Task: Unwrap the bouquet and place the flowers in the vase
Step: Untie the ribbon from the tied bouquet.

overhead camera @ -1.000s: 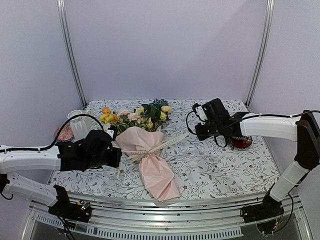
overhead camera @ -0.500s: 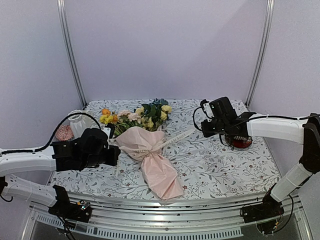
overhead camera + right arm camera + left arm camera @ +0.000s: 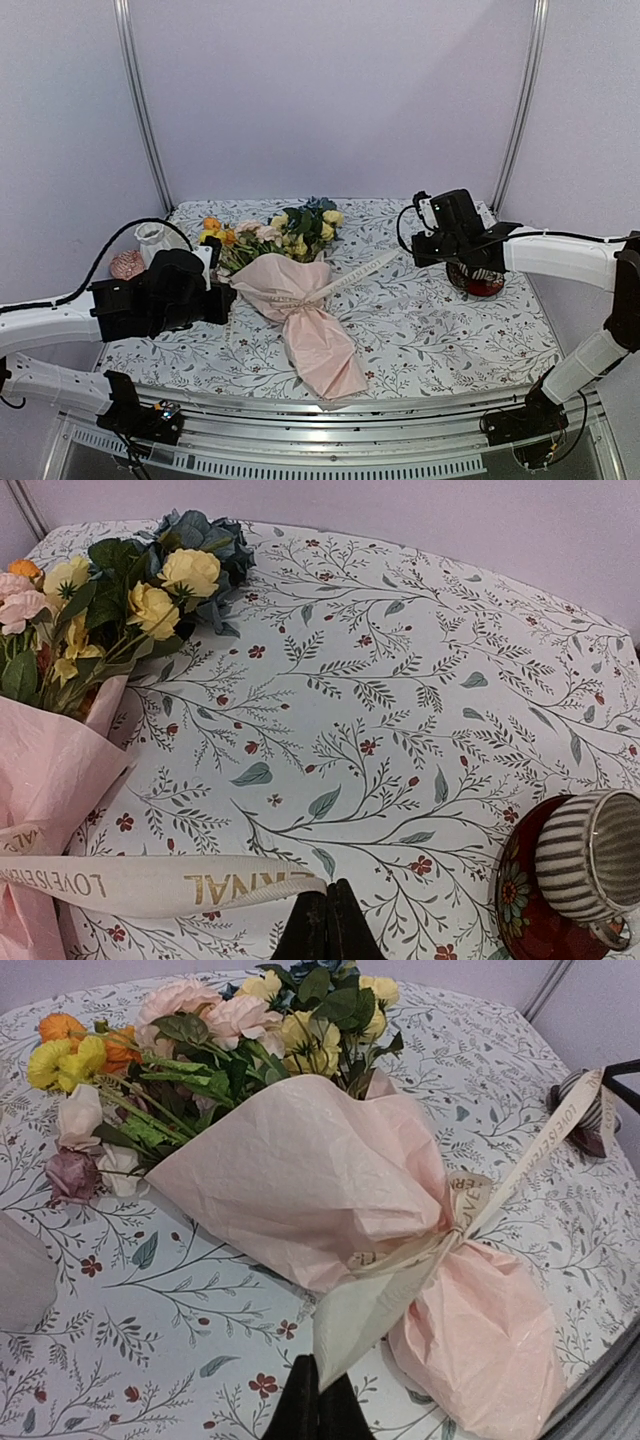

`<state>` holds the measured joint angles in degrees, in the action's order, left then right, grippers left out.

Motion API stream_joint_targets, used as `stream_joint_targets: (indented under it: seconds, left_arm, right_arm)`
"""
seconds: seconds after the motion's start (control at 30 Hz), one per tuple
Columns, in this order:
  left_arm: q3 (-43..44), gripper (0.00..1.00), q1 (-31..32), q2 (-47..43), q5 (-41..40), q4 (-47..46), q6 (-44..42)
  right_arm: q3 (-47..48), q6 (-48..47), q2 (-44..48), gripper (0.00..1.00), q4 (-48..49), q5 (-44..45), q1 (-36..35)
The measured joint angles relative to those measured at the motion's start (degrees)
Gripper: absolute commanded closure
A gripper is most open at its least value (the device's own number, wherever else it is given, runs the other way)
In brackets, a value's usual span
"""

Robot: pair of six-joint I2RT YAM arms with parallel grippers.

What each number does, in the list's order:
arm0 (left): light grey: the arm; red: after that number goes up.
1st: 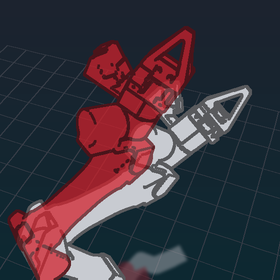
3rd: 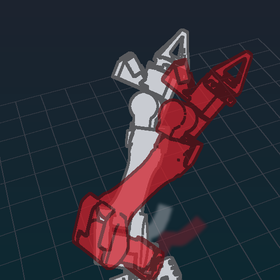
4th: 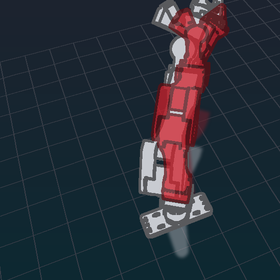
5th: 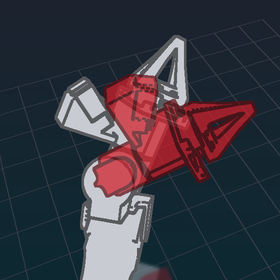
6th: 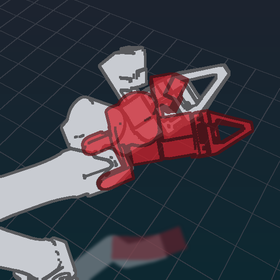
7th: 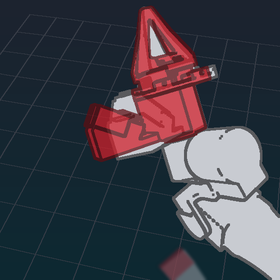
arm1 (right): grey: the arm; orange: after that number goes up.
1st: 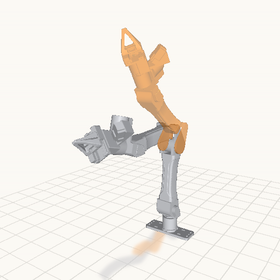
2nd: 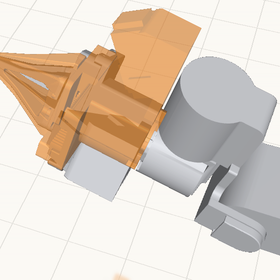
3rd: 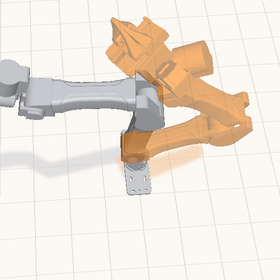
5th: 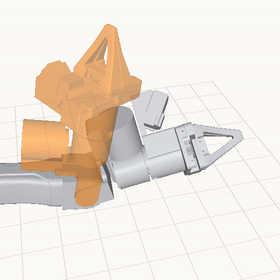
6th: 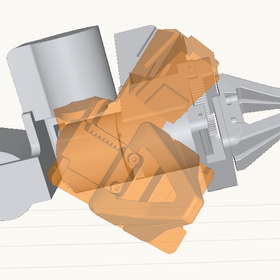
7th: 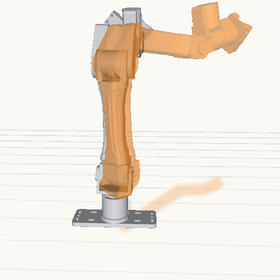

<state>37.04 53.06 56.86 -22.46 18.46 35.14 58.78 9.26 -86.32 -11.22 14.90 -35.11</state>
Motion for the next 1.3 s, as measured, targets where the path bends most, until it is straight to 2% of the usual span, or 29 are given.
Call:
stream_joint_targets:
  seconds: [1.3]
  left_arm:
    - [5.38,1.00,-0.24,-11.10,-3.85,6.64,-1.31]
  right_arm:
    - [-4.76,0.70,11.47,0.98,2.27,6.12,3.28]
